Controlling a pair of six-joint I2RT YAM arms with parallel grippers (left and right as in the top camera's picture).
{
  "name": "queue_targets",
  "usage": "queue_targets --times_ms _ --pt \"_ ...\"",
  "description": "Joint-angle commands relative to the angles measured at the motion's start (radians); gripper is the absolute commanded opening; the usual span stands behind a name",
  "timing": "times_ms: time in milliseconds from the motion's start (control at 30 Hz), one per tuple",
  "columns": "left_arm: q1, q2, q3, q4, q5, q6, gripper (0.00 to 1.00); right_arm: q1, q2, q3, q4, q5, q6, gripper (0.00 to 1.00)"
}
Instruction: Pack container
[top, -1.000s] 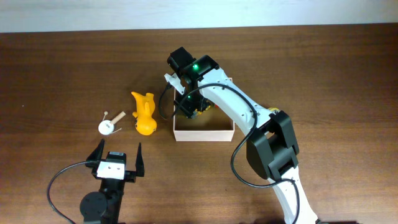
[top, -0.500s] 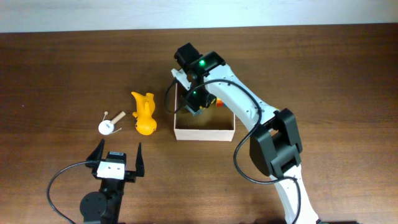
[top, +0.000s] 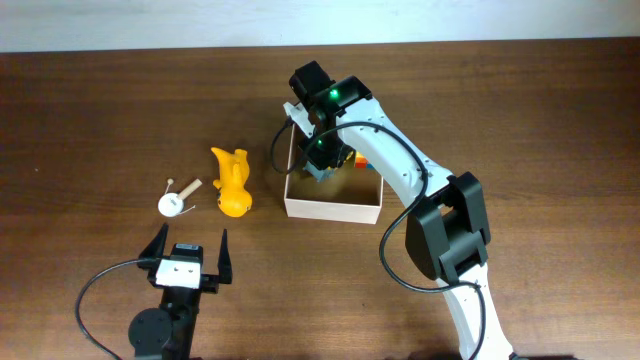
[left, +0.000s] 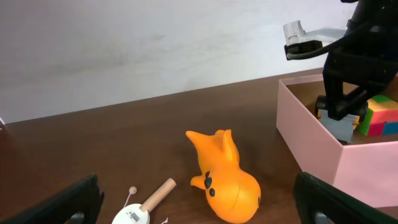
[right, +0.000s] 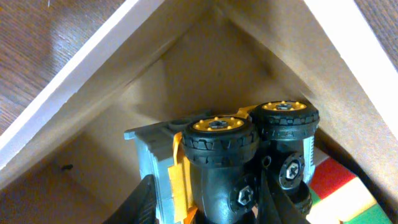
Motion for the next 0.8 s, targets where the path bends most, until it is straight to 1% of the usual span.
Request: queue_targets --times_ms 0,233,533,667,767 --pt "0.003 -0.008 -0.005 -0.003 -0.007 0.016 0.99 -0.004 0.017 0.002 -0.002 0.024 0.002 0.26" --pt "0.003 -0.008 -0.005 -0.003 -0.007 0.016 0.99 -0.003 0.017 0.034 -0.044 -0.018 0.001 0.2" --pt "0.003 -0.008 -0.005 -0.003 -0.007 0.016 0.99 -0.003 0.017 0.161 -0.134 -0.051 0.001 0.2" --pt "0.003 -0.008 -0.005 -0.003 -0.007 0.016 0.99 -0.004 0.017 0.232 -0.182 -0.124 -0.016 0.2" --pt "0.003 -0.008 -0.005 -0.003 -0.007 0.016 0.99 -0.007 0.017 0.277 -0.214 -0.255 -0.061 0.2"
